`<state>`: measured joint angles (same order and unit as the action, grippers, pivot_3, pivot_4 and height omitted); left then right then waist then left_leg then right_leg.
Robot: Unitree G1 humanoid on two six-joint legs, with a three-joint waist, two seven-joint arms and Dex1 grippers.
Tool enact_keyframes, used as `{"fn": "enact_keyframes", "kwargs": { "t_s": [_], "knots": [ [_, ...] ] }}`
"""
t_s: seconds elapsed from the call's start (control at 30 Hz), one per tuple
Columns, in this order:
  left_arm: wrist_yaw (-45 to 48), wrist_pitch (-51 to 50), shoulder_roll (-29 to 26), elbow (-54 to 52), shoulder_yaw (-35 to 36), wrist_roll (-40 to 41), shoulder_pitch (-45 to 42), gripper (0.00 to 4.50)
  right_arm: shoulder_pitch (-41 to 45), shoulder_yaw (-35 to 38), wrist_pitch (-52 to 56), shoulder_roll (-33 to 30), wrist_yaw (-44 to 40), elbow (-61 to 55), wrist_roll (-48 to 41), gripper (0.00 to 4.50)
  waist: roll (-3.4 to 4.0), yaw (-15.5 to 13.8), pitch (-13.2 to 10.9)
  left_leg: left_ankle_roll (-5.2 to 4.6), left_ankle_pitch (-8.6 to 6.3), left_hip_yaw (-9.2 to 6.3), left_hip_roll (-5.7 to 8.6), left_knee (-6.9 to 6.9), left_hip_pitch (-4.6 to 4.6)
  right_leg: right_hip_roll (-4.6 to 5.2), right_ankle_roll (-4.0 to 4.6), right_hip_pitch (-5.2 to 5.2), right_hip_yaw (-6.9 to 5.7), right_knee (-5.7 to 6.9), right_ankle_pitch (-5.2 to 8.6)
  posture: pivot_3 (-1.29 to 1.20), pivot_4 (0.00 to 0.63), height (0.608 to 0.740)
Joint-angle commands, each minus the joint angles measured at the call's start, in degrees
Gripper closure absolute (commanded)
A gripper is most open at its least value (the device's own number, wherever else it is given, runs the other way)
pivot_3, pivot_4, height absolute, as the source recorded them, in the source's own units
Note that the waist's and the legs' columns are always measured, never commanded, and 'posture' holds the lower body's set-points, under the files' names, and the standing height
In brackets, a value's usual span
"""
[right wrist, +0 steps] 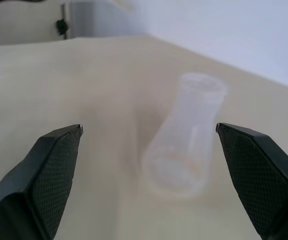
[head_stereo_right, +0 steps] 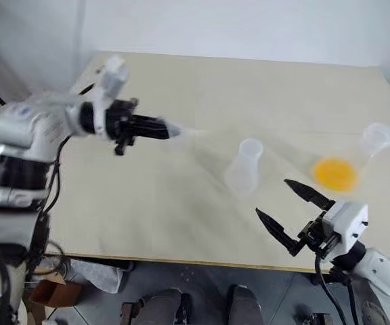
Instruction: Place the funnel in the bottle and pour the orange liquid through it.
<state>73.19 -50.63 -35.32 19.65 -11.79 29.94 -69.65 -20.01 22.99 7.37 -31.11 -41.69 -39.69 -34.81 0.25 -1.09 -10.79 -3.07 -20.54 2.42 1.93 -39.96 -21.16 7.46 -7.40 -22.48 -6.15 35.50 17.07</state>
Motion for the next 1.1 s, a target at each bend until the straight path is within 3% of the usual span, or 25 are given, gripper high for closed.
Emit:
{"fn": "enact_keyframes", "kwargs": {
  "t_s": [0.03, 0.2, 0.5, 1.1],
  "knots": [
    [2.9, 0.1, 3.6, 7.9, -2.9, -3.5, -6.7, 4.47, -2.7, 1.3, -0.1, 0.8, 2.0, -3.6, -0.1, 0.0, 0.01, 0.2, 0.0, 0.01, 0.0, 0.03, -0.05, 0.02, -0.01, -0.04, -0.01, -0.03, 0.0, 0.0, 0.01, 0.0, 0.15, 0.74],
    [5.7, 1.7, 10.6, 19.3, -6.4, -8.4, -15.3, 4.47, -5.8, 0.1, -1.2, 3.1, 4.4, -5.6, 1.7, 0.0, 0.0, -0.4, 0.0, 0.05, 0.03, 0.07, -0.11, -0.08, -0.08, -0.06, -0.02, -0.04, 0.03, -0.03, 0.05, 0.0, 0.15, 0.74],
    [7.3, 8.9, 18.7, 34.4, -7.6, -17.0, -22.4, 4.47, -8.2, -2.3, -2.9, 6.3, 6.8, -7.5, 4.8, 0.0, -0.03, -0.5, 0.0, 0.03, 0.04, 0.08, -0.09, -0.09, -0.1, -0.04, -0.04, -0.05, 0.04, -0.05, 0.06, 0.0, 0.15, 0.74],
    [4.4, 16.6, 27.8, 48.6, -3.0, -25.6, -27.6, 4.47, -8.4, -7.1, -5.6, 9.5, 10.0, -8.2, 9.9, 0.0, -0.06, -0.4, -0.1, 0.02, 0.04, 0.07, -0.07, -0.08, -0.11, 0.0, -0.04, -0.07, 0.03, -0.05, 0.06, 0.0, 0.15, 0.74]
  ]
}}
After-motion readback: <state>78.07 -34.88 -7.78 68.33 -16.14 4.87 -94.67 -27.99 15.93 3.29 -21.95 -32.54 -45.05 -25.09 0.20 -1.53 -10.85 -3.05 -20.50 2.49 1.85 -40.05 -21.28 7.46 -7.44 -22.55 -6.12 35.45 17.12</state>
